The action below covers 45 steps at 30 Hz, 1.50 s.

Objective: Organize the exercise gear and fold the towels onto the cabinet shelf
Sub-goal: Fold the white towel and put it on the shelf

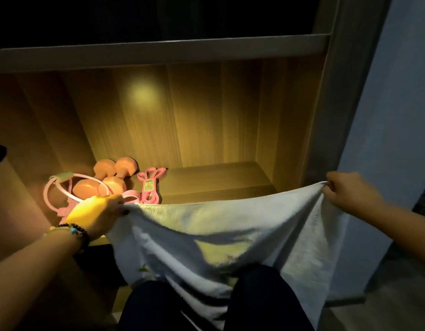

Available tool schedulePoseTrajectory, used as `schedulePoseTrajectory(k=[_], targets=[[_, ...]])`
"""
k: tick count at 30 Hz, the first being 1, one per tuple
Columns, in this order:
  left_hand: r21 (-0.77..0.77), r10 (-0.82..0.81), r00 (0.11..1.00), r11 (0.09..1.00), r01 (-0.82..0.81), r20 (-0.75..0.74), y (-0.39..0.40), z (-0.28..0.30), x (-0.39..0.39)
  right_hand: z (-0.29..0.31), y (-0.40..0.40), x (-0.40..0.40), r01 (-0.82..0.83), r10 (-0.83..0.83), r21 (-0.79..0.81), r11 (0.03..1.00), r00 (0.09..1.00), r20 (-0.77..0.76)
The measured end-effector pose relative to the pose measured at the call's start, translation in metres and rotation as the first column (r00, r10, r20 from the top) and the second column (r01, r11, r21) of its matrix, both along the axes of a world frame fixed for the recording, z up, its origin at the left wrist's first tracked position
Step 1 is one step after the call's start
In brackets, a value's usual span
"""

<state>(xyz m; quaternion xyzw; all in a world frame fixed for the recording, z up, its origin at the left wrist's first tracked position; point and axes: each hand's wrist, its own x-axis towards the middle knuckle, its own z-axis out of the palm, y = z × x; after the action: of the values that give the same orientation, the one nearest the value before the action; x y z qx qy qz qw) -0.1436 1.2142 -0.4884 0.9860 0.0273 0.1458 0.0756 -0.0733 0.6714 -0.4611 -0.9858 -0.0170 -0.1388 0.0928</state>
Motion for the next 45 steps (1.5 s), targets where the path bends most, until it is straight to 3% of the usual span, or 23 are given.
schedulePoseTrajectory(k=[2,4,5,7,8,9,10,14,19,21,23,25,29,32,34,37,41,45], targets=[[-0.210,0.148,0.975,0.971,-0.112,0.164,-0.034,0.006,0.005,0.009,0.016,0.005,0.031,-0.034,0.236,0.971,0.999,0.012],[-0.545,0.349,0.925,0.809,-0.218,0.148,-0.051,0.009,0.015,0.021,0.033,0.007,0.050,-0.061,0.446,0.894,0.998,0.010],[-0.701,0.435,0.892,0.674,-0.232,0.122,-0.059,0.011,0.019,0.027,0.042,0.008,0.057,-0.070,0.538,0.841,0.998,0.005],[-0.962,0.486,0.874,0.247,-0.119,0.016,-0.075,0.018,0.026,0.037,0.063,0.010,0.087,-0.094,0.678,0.730,0.995,-0.027],[-0.997,0.434,0.900,0.044,-0.062,-0.037,-0.081,0.023,0.028,0.041,0.074,0.011,0.097,-0.098,0.724,0.683,0.994,-0.041],[-0.995,0.341,0.939,-0.096,-0.011,-0.044,-0.082,0.024,0.032,0.044,0.084,0.013,0.097,-0.093,0.763,0.639,0.994,-0.048],[-0.984,0.250,0.966,-0.180,-0.015,-0.060,-0.079,0.021,0.039,0.046,0.095,0.015,0.089,-0.085,0.799,0.594,0.995,-0.048],[-0.962,0.115,0.986,-0.257,-0.088,-0.121,-0.092,0.028,0.043,0.048,0.139,0.021,0.010,-0.040,0.896,0.445,0.999,0.009],[-0.889,0.137,0.987,-0.458,-0.013,-0.085,-0.126,0.045,0.024,0.067,0.183,0.013,0.008,0.024,0.995,0.096,1.000,-0.010],[-0.873,0.142,0.986,-0.489,-0.003,-0.083,-0.139,0.053,0.012,0.077,0.192,0.003,0.024,0.043,1.000,-0.008,0.999,-0.023],[-0.874,0.155,0.985,-0.486,0.005,-0.081,-0.151,0.057,0.001,0.083,0.201,-0.015,0.011,0.134,0.999,-0.037,0.991,-0.006],[-0.887,0.212,0.976,-0.459,0.050,-0.055,-0.164,0.057,-0.009,0.081,0.210,-0.032,-0.028,0.243,1.000,0.013,0.970,0.024],[-0.936,0.260,0.962,-0.311,0.165,0.083,-0.176,0.051,-0.032,0.065,0.209,-0.055,-0.073,0.496,0.994,0.086,0.868,0.021],[-0.959,0.289,0.951,-0.220,0.179,0.111,-0.177,0.039,-0.047,0.034,0.202,-0.074,-0.300,0.692,0.896,0.328,0.722,-0.011],[-0.967,0.314,0.943,-0.188,0.174,0.109,-0.180,0.030,-0.054,0.015,0.204,-0.086,-0.445,0.720,0.767,0.462,0.693,-0.032],[-0.956,0.309,0.946,-0.233,0.177,0.099,-0.187,0.020,-0.063,-0.001,0.211,-0.094,-0.552,0.685,0.623,0.555,0.728,0.035],[-0.916,0.320,0.944,-0.351,0.194,0.078,-0.186,0.009,-0.073,-0.012,0.211,-0.092,-0.636,0.655,0.540,0.551,0.730,0.193],[-0.915,0.336,0.938,-0.346,0.210,0.088,-0.180,0.000,-0.079,-0.021,0.210,-0.100,-0.664,0.649,0.449,0.598,0.730,0.215]])
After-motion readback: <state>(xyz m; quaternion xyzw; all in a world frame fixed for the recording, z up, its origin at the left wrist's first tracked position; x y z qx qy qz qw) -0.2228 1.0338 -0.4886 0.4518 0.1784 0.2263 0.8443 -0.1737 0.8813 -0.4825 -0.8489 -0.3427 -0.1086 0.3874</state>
